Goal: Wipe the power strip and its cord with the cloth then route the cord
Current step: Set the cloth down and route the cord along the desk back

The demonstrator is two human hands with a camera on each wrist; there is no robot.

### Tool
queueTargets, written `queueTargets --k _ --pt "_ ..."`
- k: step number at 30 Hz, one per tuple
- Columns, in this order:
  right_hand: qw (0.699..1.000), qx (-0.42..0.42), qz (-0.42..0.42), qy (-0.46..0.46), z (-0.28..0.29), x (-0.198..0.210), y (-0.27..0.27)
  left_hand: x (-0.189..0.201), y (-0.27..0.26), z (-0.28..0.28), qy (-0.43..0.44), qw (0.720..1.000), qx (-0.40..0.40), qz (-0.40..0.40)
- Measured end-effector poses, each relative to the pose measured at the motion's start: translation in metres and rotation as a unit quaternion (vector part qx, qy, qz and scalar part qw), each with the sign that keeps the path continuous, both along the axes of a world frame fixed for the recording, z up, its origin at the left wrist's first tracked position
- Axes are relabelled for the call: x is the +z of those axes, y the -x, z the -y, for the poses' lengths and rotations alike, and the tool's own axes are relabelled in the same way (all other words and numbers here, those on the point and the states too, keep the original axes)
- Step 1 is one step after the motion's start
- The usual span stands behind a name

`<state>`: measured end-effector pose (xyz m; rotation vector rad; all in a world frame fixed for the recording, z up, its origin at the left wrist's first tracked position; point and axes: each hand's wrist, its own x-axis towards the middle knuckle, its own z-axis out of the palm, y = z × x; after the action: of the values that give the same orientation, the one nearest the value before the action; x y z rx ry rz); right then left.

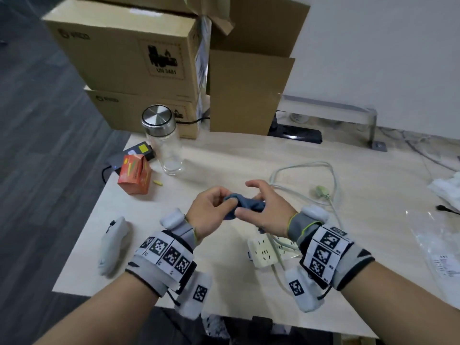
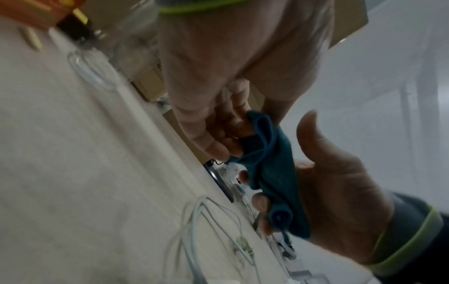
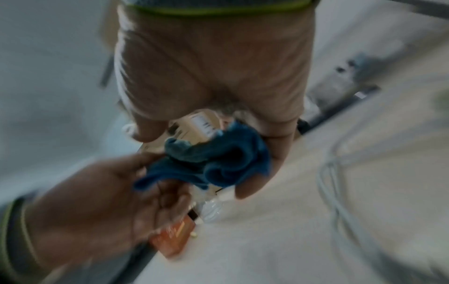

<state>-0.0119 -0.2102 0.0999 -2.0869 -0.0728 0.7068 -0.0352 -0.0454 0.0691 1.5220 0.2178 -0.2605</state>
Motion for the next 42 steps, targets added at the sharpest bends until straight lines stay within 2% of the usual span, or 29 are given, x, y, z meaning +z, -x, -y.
queueTargets --k 2,5,8,14,18,22,24,27,31,36,39,41,42 --pt "0.992 0.055 0.074 0.086 -0.008 -0.003 -0.003 -0.001 0.0 -0.007 -0.041 0.999 0.011 0.021" --pt "0.975 0.087 0.142 0.15 -0.018 -0.008 -0.009 -0.005 0.0 -0.019 -0.108 0.993 0.02 0.054" --pt "0.971 0.116 0.142 0.153 -0.02 -0.012 -0.011 -0.006 0.002 -0.031 -0.151 0.987 0.011 0.052" --pt "0.982 0.095 0.123 0.109 -0.017 -0.013 -0.017 -0.004 0.002 -0.051 -0.181 0.981 -0.017 0.071" --pt "0.979 0.084 0.132 0.128 -0.014 -0.013 -0.023 -0.012 -0.001 -0.064 -0.201 0.978 -0.003 0.054" --pt "0.973 0.062 0.148 0.164 -0.012 -0.014 -0.026 -0.021 -0.005 -0.073 -0.301 0.952 0.012 0.058" --pt "0.973 0.051 0.131 0.185 -0.016 -0.014 -0.026 -0.023 -0.004 -0.071 -0.323 0.943 0.027 0.072" --pt "0.976 0.038 0.09 0.194 -0.023 -0.017 -0.025 -0.022 -0.001 -0.064 -0.329 0.941 0.037 0.075" --pt "0.992 0.015 0.025 0.125 -0.033 -0.023 -0.02 -0.018 0.01 -0.05 -0.338 0.935 0.037 0.103" --pt "0.999 -0.016 -0.032 0.018 -0.049 -0.027 -0.011 -0.017 0.028 -0.034 -0.242 0.962 0.002 0.127" --pt "0.992 -0.039 -0.105 -0.065 -0.056 -0.03 -0.006 -0.019 0.039 -0.032 -0.203 0.967 -0.065 0.137" --pt "0.995 -0.037 -0.078 -0.058 -0.059 -0.034 -0.006 -0.021 0.044 -0.033 -0.187 0.968 -0.096 0.137" --pt "0.996 -0.04 -0.057 -0.046 -0.059 -0.036 -0.007 -0.021 0.044 -0.036 -0.172 0.973 -0.082 0.133"
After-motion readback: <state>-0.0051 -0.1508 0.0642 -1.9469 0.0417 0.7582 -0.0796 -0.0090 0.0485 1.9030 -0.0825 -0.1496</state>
